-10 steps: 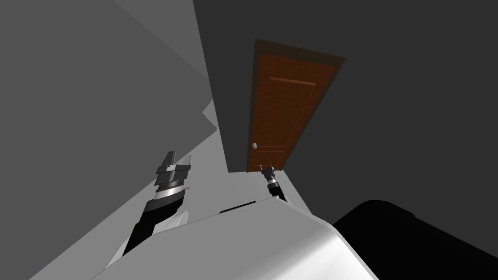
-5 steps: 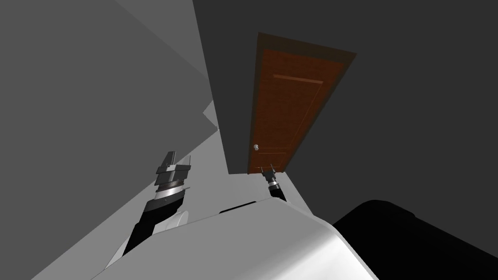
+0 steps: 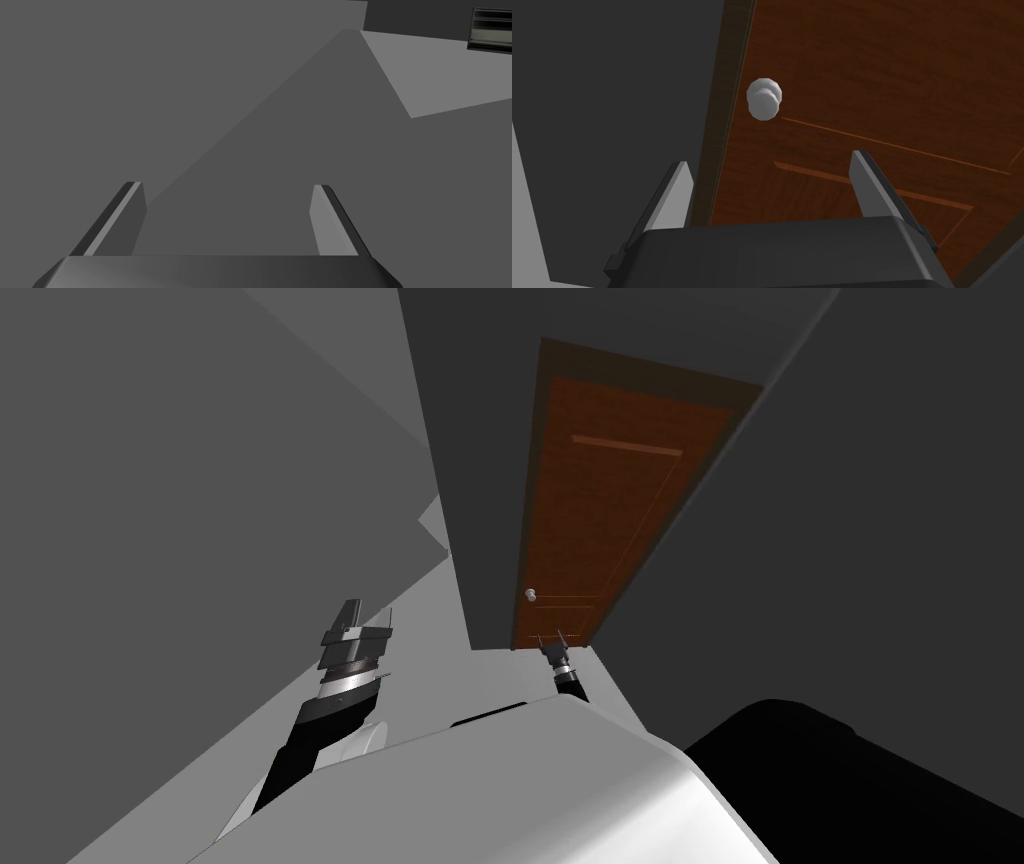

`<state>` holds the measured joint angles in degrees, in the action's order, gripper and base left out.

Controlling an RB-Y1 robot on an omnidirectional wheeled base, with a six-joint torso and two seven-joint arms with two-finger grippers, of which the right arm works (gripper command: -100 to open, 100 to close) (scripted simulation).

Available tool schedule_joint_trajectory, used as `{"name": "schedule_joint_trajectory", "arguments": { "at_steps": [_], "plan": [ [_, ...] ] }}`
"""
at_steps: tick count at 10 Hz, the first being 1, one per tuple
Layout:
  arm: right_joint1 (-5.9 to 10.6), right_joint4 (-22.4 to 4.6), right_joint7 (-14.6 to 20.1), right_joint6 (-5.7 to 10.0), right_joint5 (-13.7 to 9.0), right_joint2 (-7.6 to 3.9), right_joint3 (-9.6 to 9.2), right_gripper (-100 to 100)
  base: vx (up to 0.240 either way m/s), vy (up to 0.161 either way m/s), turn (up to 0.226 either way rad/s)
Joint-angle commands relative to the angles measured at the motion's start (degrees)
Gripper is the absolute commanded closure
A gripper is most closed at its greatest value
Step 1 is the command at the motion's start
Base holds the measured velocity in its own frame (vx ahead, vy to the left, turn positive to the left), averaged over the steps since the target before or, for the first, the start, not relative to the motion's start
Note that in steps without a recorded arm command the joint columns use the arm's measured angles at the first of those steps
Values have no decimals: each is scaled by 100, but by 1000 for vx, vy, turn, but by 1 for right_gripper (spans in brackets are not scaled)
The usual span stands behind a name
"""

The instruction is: Pull the door open

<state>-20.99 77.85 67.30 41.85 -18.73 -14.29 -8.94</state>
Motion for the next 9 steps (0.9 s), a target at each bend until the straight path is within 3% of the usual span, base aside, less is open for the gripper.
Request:
{"name": "schedule_joint_trajectory", "arguments": {
  "at_steps": [1, 9],
  "plan": [
    [5, -140, 192, 72, -73, -49, -18, -100, 96, 0, 14],
    [115, -968, 1114, 416, -448, -230, -126, -100, 118, 9, 19]
  ]
}}
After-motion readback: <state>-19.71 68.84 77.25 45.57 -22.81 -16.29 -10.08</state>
